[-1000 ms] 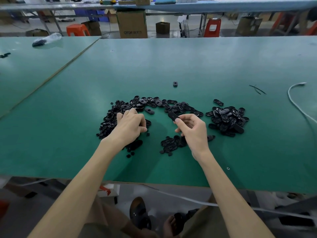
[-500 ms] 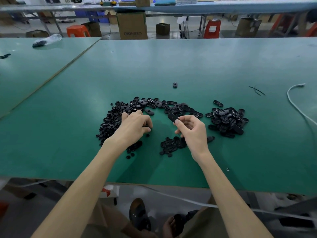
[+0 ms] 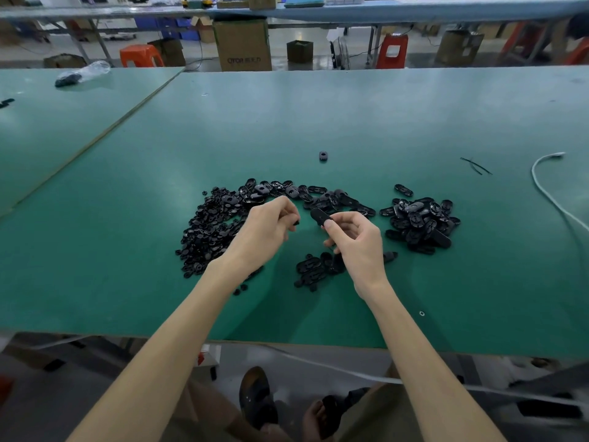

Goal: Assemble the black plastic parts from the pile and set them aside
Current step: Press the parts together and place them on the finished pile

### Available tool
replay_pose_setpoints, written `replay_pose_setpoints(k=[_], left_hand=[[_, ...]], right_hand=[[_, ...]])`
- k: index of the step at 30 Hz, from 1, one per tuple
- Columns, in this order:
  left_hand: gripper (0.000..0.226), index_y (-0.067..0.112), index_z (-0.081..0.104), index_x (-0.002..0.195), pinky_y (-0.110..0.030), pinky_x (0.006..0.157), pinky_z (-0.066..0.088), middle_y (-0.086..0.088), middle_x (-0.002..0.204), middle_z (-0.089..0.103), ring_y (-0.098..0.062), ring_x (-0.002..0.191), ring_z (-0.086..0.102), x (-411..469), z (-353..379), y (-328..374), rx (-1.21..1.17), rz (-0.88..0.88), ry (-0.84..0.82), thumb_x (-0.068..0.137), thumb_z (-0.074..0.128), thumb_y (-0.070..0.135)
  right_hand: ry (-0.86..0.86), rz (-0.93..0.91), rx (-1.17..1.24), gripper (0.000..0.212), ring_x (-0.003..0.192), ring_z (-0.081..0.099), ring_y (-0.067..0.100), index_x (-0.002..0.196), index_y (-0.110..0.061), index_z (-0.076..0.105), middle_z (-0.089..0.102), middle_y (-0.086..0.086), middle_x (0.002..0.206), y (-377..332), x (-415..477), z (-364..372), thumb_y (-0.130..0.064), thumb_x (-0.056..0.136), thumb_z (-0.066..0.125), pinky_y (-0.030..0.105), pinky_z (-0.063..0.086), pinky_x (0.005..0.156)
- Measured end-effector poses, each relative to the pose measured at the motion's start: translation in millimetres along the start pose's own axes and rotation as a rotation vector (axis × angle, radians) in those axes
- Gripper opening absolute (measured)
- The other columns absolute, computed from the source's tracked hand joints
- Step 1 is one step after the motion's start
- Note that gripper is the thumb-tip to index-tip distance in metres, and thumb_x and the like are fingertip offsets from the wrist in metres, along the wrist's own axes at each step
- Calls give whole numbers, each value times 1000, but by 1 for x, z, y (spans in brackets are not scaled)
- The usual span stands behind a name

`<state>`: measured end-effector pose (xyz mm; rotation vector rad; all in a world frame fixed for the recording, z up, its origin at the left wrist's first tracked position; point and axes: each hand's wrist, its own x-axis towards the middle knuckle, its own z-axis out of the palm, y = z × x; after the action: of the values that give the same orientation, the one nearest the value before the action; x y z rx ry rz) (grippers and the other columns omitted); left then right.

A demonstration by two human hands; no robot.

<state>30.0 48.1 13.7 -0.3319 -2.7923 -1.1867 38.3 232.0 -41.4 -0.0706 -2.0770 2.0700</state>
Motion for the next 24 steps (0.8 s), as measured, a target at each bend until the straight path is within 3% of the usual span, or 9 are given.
replay_pose_setpoints(k=[2,5,12,17,22,24], left_hand=[[10,16,65,98,-15,61,47,4,83,69,-4,63,58,-1,6,5,-13,27,5,104,58,11],[10,15,68,101,-19,69,52,3,91,69,-10,69,63,-1,13,9,-44,42,26,100,62,7],[15,28,74,89,-7,71,43,7,96,68,-4,75,66,-4,18,12,-158,-11,104,93,75,13],[13,26,76,88,-18,68,52,9,81,72,-12,65,67,-3,17,12,-216,-41,128,93,75,14],[10,23,77,90,-14,64,47,7,82,70,-11,63,65,-2,20,11,-222,-55,172,92,75,13],[10,23,77,90,-18,66,52,6,82,72,-15,65,68,-2,21,11,-241,-67,176,92,76,13]], right_hand=[[0,-8,8,4,65,72,12,97,-19,72,77,0,87,0,0,0,-16,96,74,20,50,58],[-3,-16,16,7,66,71,12,98,-20,74,77,-3,87,-1,0,0,-14,97,73,18,51,59],[-24,-38,49,12,71,72,14,96,-24,77,78,-1,90,-3,-2,0,-13,95,75,18,52,60],[-32,-26,44,12,70,73,15,100,-25,77,79,-2,94,-4,-1,0,-13,96,73,19,51,61],[-34,-37,52,15,70,73,14,99,-25,77,78,-3,92,-5,-2,0,-11,95,74,19,51,60],[-31,-36,58,14,69,72,14,100,-23,77,78,-2,92,-5,-2,0,-10,95,74,19,51,60]])
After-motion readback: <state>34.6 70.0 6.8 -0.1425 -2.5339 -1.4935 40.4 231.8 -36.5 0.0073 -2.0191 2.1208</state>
